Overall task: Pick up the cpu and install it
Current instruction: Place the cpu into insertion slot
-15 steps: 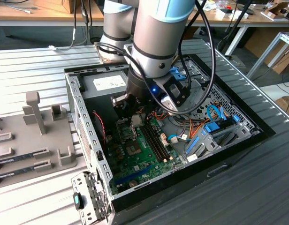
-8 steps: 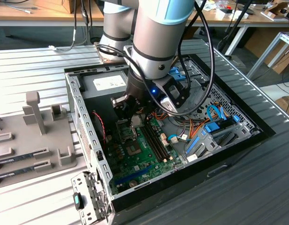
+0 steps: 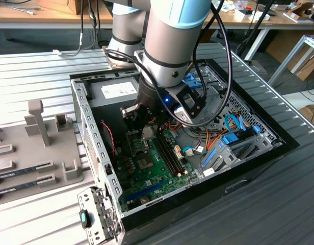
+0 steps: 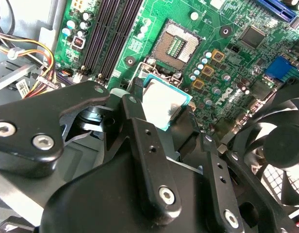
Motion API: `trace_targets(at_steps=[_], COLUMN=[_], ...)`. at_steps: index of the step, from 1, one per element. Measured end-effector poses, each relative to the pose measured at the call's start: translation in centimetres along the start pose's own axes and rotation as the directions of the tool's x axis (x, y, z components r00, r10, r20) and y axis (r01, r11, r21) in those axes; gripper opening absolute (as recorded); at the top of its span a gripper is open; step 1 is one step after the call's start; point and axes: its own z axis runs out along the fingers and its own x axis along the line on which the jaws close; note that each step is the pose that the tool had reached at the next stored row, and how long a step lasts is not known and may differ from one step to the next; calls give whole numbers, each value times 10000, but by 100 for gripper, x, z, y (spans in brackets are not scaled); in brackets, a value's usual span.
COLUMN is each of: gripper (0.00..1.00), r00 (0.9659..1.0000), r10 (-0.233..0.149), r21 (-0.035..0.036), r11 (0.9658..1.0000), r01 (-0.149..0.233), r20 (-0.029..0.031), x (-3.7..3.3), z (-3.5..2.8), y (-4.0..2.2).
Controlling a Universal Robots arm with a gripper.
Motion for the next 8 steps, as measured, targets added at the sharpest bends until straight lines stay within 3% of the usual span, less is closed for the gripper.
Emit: trace_targets(at_steps=[8], gripper=[47], r00=[10000], r10=[0], r21=[1], r11=[10000], r01=[0], r20=[0], x=[1], z=[37], y=[-1])
